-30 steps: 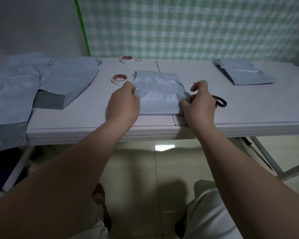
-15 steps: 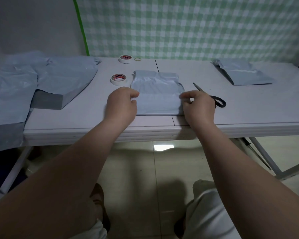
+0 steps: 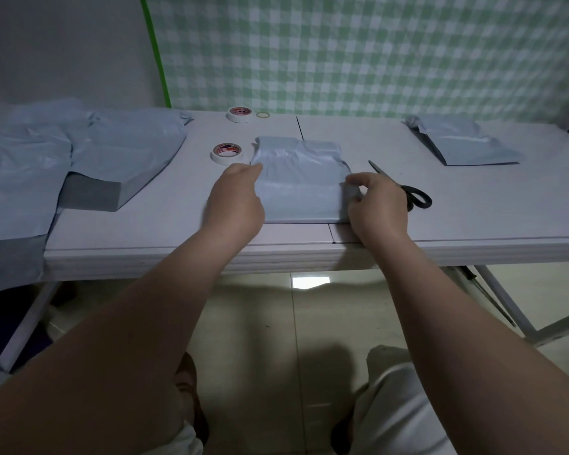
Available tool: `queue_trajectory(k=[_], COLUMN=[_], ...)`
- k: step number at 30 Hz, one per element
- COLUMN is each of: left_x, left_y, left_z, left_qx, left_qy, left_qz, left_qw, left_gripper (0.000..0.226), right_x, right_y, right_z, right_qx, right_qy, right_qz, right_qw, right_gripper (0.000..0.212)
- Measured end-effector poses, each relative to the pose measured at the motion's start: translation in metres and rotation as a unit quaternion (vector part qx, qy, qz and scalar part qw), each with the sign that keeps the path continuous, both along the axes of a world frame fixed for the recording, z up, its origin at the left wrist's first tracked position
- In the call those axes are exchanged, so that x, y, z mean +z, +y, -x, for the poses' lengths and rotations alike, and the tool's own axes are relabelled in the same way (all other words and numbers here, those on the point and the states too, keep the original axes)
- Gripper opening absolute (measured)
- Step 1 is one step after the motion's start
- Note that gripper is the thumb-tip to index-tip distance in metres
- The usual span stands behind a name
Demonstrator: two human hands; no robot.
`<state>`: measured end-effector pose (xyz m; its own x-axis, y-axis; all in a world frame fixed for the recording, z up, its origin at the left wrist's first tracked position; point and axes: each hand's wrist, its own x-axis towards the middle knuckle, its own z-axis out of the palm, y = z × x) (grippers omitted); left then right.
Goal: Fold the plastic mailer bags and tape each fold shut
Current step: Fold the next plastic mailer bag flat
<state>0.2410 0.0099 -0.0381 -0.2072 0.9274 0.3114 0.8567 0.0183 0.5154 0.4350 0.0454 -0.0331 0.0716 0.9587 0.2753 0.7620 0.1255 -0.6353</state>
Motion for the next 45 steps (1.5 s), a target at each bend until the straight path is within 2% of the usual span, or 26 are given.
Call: queue_trajectory(k=[3,5,7,10,14,26,30,34,37,41,45], left_x=[0.018,0.031,0.040,0.047,0.051,0.052,0.048,0.048,0.048,0.046,0.045], left_y=[0.004,0.011,0.020,0.032,0.044,0.048,0.051,0.051,0.050,0.046,0.043], left_z=[0.006,0.009,0.012,0.013,0.013,0.015,0.018,0.020,0.023,0.028,0.029], left_qx=[-0.012,-0.028,-0.046,-0.068,-0.074,-0.078,-0.076,-0.093,-0.093,-0.085,-0.076], left_qy=[-0.048,-0.016,0.043,0.069,0.083,0.133,0.071,0.071,0.052,-0.064,-0.093], left_qz=[0.058,0.130,0.177,0.211,0.217,0.222,0.216,0.244,0.232,0.218,0.206], left_qw=[0.997,0.991,0.982,0.973,0.970,0.963,0.971,0.963,0.967,0.970,0.971], left_gripper=[0.063,0.060,0.037,0.029,0.022,0.015,0.021,0.021,0.017,0.020,0.021], right_x=[0.009,0.015,0.022,0.033,0.038,0.033,0.032,0.031,0.032,0.035,0.034], right_y=[0.006,0.012,0.019,0.031,0.044,0.059,0.057,0.056,0.055,0.051,0.049], right_z=[-0.001,-0.001,-0.002,0.000,0.004,0.007,0.007,0.007,0.004,-0.001,-0.005], right_qx=[0.016,0.033,0.051,0.072,0.055,0.043,0.048,0.052,0.051,0.059,0.062], right_qy=[0.030,0.014,-0.037,-0.146,-0.198,-0.230,-0.223,-0.207,-0.210,-0.209,-0.180], right_qz=[0.036,0.066,0.092,0.127,0.140,0.120,0.115,0.114,0.114,0.086,0.084], right_qw=[0.999,0.997,0.994,0.979,0.968,0.965,0.967,0.970,0.970,0.972,0.978], right_gripper=[0.045,0.049,0.052,0.045,0.026,0.021,0.021,0.021,0.021,0.019,0.016])
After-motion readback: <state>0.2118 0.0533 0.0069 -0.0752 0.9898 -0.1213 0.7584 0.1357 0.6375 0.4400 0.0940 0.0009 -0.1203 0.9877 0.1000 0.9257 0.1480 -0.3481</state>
